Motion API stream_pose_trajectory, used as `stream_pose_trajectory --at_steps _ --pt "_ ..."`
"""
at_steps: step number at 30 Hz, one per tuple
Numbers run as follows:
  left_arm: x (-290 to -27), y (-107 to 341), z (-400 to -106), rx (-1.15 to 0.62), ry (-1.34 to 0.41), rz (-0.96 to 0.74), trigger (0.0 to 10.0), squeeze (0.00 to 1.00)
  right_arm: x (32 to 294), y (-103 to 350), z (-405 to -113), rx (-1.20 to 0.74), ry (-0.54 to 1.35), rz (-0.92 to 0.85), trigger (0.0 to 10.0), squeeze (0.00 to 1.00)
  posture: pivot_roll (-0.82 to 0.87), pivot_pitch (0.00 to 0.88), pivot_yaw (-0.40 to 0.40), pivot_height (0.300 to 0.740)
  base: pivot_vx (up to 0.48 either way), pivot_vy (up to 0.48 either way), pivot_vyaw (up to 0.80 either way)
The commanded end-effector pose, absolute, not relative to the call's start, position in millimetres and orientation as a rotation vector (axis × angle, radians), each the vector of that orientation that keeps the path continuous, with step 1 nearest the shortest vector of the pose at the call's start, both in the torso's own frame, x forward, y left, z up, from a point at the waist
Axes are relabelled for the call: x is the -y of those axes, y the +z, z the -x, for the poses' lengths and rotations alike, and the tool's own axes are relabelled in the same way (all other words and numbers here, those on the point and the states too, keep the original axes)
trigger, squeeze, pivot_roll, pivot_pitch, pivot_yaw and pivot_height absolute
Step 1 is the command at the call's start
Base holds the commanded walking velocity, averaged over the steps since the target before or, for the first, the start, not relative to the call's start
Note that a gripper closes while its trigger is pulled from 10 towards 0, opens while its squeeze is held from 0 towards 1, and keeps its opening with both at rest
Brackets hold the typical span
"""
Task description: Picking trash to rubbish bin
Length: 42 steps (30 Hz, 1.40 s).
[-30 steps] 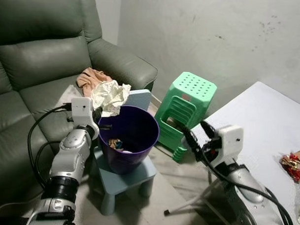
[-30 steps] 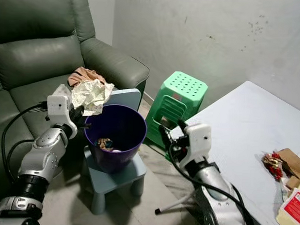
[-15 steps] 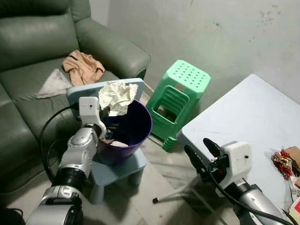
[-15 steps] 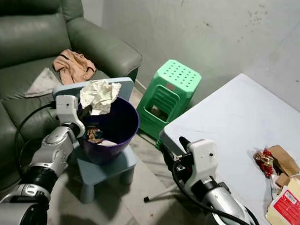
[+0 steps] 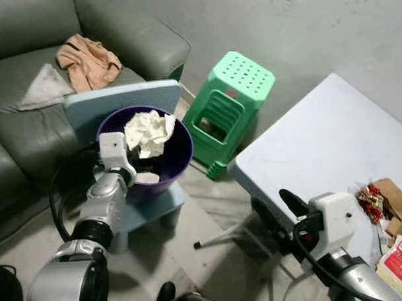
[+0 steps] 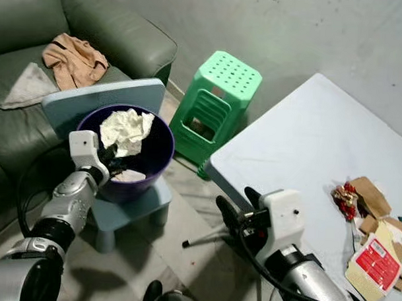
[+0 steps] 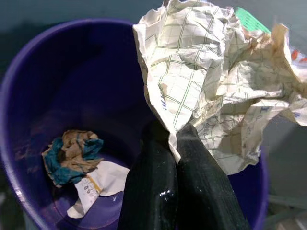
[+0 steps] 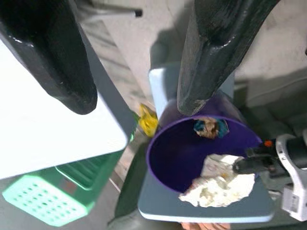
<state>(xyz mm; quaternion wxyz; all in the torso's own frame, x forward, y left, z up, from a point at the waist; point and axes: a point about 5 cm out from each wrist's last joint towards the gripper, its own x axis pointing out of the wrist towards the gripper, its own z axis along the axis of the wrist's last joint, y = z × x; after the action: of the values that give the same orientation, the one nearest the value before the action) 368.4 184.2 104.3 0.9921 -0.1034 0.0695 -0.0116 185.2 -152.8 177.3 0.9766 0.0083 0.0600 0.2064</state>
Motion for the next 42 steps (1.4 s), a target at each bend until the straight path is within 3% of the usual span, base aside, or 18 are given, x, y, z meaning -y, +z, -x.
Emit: stream_pose_trajectory --at_steps 1,35,36,42 --pt "-176.7 101.6 -368.6 -0.150 -0.047 0.226 10.0 1.00 158.6 179.8 -181.6 -0.132 0.394 -0.001 10.0 0.00 -0.26 0.282 -0.329 0.740 0.000 0.000 0.00" --pt "-203.3 113.3 -368.5 -0.088 0.036 0.210 10.0 1.00 144.1 176.5 -204.3 -0.115 0.426 -0.056 10.0 0.00 -0.12 0.212 -0.294 0.740 0.000 0.000 0.00" --pt "-201.1 113.4 -367.0 -0.080 0.037 0.203 10.0 0.00 143.1 175.7 -207.8 -0.105 0.425 -0.061 10.0 0.00 -0.11 0.201 -0.286 0.740 0.000 0.000 0.00" --pt "-189.4 116.3 -358.5 -0.032 0.050 0.180 10.0 0.00 142.3 171.8 -223.6 -0.063 0.391 -0.079 10.0 0.00 -0.05 0.157 -0.258 0.740 0.000 0.000 0.00"
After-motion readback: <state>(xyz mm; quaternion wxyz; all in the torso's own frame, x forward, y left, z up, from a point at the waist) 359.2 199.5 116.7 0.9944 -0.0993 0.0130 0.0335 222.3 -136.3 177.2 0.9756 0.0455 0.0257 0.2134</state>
